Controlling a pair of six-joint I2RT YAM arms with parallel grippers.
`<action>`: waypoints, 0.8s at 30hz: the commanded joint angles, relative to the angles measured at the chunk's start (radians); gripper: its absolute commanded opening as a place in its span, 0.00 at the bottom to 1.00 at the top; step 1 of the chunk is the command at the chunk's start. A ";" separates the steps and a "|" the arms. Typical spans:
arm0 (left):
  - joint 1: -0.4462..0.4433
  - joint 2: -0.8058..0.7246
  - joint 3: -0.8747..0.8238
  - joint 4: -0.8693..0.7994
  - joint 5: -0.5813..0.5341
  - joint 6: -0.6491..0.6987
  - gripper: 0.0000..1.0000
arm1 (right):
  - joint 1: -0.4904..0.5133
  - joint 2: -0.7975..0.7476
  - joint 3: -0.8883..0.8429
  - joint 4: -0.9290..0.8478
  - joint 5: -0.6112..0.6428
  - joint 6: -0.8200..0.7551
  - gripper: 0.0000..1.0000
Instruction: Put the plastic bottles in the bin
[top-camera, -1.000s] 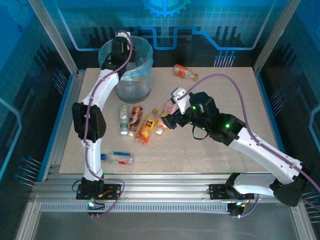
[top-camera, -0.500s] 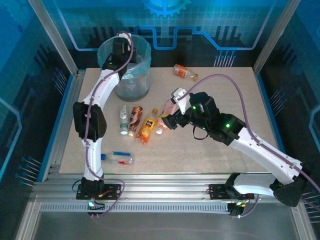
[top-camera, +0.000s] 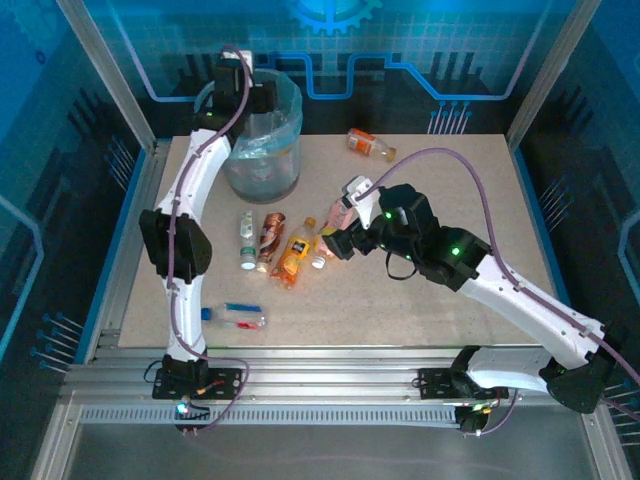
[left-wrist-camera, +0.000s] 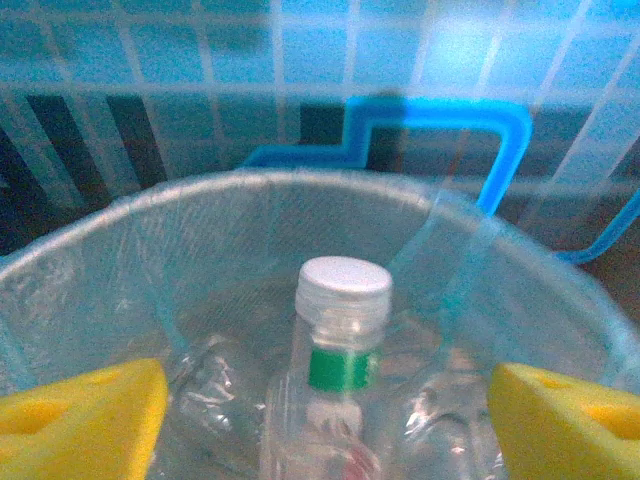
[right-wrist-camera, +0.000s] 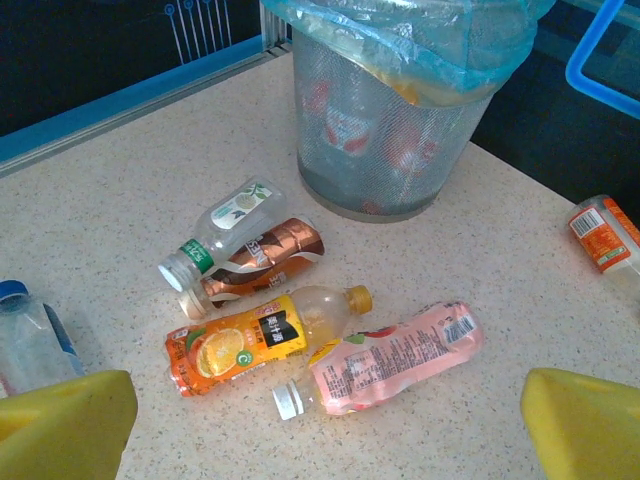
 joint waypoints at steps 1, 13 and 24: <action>0.027 -0.045 0.077 -0.077 0.077 -0.098 0.88 | -0.009 -0.013 0.026 -0.016 -0.013 0.015 1.00; 0.030 -0.032 0.137 -0.194 0.176 -0.188 0.51 | -0.010 -0.023 0.012 -0.017 -0.019 0.032 1.00; -0.067 -0.338 -0.148 -0.148 0.270 -0.186 0.58 | -0.067 0.142 0.136 -0.179 0.002 0.161 0.99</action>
